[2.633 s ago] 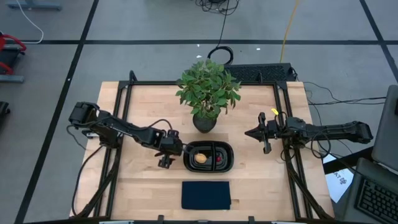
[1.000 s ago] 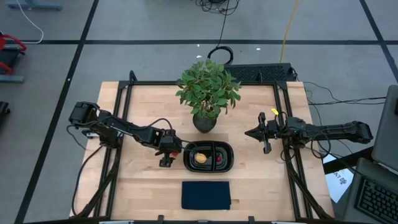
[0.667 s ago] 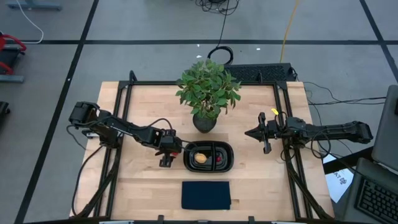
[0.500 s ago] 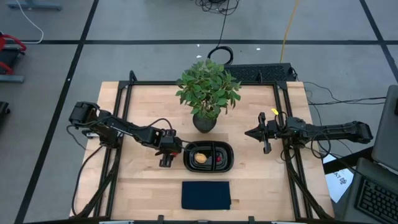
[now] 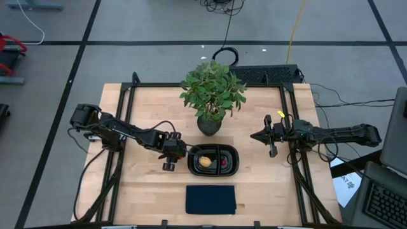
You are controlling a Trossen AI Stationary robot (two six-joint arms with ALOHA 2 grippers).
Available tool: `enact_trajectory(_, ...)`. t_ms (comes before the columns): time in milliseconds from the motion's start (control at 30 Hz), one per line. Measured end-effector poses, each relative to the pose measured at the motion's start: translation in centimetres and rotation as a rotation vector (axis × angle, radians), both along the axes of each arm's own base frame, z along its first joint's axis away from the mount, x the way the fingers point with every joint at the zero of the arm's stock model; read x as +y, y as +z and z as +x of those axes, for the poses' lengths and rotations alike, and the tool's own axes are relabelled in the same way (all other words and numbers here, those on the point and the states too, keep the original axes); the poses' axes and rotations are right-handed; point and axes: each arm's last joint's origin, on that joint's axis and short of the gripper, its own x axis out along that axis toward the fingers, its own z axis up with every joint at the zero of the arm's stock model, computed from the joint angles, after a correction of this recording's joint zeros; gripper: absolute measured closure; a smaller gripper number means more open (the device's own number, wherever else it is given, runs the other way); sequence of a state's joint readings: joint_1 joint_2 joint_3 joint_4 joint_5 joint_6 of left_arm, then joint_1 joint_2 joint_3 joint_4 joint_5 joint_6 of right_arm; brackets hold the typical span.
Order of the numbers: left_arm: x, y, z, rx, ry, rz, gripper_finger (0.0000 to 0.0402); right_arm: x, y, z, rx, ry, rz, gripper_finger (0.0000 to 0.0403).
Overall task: Pick and placing Produce into tupperware
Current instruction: Put the red strawberry into the black container
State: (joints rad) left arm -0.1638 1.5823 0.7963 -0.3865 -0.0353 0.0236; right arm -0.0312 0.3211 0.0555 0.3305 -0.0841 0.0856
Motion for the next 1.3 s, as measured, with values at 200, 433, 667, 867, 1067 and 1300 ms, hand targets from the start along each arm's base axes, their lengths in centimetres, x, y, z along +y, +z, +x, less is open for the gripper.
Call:
enact_trajectory(200, 0.1, 0.3, -0.2, 0.014, -0.013, 0.031, 0.0240, 0.0, 0.0, 0.0, 0.000, 0.000, 0.000, 0.0403)
enact_trajectory(433, 0.1, 2.2, 0.5, 0.038, -0.026, 0.094, 0.0239, 0.0, 0.0, 0.0, 0.000, 0.000, 0.000, 0.0403)
enact_trajectory(667, 0.0, 4.5, 1.8, -0.005, -0.088, 0.154, 0.0238, 0.0, 0.0, 0.0, -0.001, 0.000, 0.000, 0.0403)
enact_trajectory(867, 0.2, 6.7, 2.8, -0.047, -0.073, 0.213, 0.0238, 0.0, 0.0, 0.0, -0.001, 0.000, 0.000, 0.0403)
enact_trajectory(1067, 0.9, 8.0, 3.4, -0.071, -0.041, 0.216, 0.0238, 0.0, 0.0, 0.0, -0.001, 0.000, 0.000, 0.0403)
enact_trajectory(1300, 1.4, 8.9, 3.4, -0.058, -0.027, 0.216, 0.0238, 0.0, 0.0, 0.0, 0.000, 0.000, 0.000, 0.0403)
